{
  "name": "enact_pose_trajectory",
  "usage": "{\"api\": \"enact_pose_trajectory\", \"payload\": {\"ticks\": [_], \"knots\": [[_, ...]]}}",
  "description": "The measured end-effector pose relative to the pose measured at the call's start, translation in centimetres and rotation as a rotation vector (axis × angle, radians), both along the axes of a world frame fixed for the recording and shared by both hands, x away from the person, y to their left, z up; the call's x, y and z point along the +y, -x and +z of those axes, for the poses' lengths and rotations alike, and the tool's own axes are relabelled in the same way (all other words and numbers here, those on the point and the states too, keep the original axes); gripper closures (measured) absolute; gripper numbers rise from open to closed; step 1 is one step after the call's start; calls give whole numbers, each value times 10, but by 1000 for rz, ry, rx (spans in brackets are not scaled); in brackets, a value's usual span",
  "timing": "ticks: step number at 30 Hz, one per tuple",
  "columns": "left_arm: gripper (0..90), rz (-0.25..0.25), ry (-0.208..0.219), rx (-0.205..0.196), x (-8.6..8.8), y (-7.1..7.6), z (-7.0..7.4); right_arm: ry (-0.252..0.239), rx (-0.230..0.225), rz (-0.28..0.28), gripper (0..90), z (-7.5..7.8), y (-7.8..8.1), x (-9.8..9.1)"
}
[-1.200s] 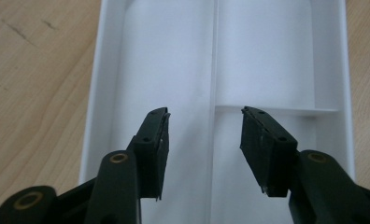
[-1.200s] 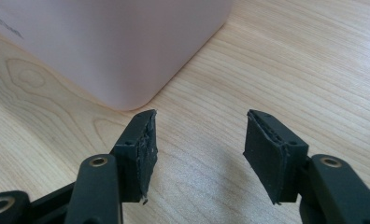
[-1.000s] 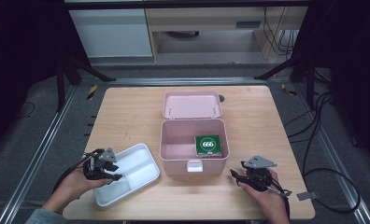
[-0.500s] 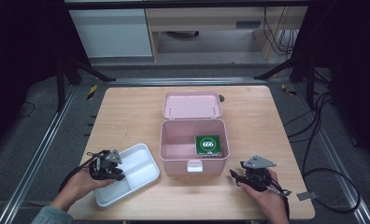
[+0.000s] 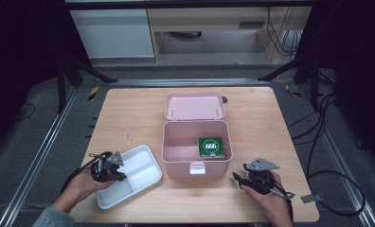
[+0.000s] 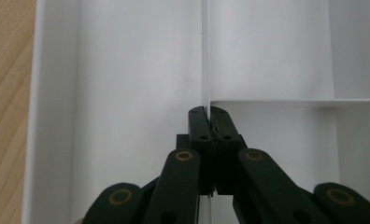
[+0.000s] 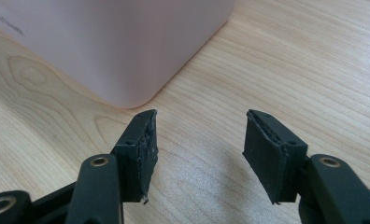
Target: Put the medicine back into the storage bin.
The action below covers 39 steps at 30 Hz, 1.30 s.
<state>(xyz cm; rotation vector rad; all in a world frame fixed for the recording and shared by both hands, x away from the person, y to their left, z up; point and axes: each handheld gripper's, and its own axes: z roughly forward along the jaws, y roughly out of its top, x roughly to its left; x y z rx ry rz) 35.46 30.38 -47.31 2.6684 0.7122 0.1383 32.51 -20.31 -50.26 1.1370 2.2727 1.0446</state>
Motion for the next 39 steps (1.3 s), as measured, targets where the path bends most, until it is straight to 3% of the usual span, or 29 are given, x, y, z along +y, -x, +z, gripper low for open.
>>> {"api": "enact_pose_trajectory", "payload": {"ticks": [4, 9, 20, 25, 31, 39], "knots": [[892, -4, 0, -12, 2, -1, 1, -1, 1, 0, 443, 0, 0, 0], [893, -3, 18, -42, 4, -4, 14, -2, 2, -2, 442, 0, 0, 0], [893, -5, 45, -107, 7, -18, 51, -8, 7, -2, 440, -2, 0, 0], [893, -11, 79, -139, 11, -22, 76, -5, 9, -1, 440, -2, -1, 1], [893, -20, 82, -177, 13, -28, 103, -1, 4, -2, 440, -1, -1, 1], [894, -21, 123, -215, 11, -33, 125, -3, 2, -2, 438, -1, 0, 1]]}}
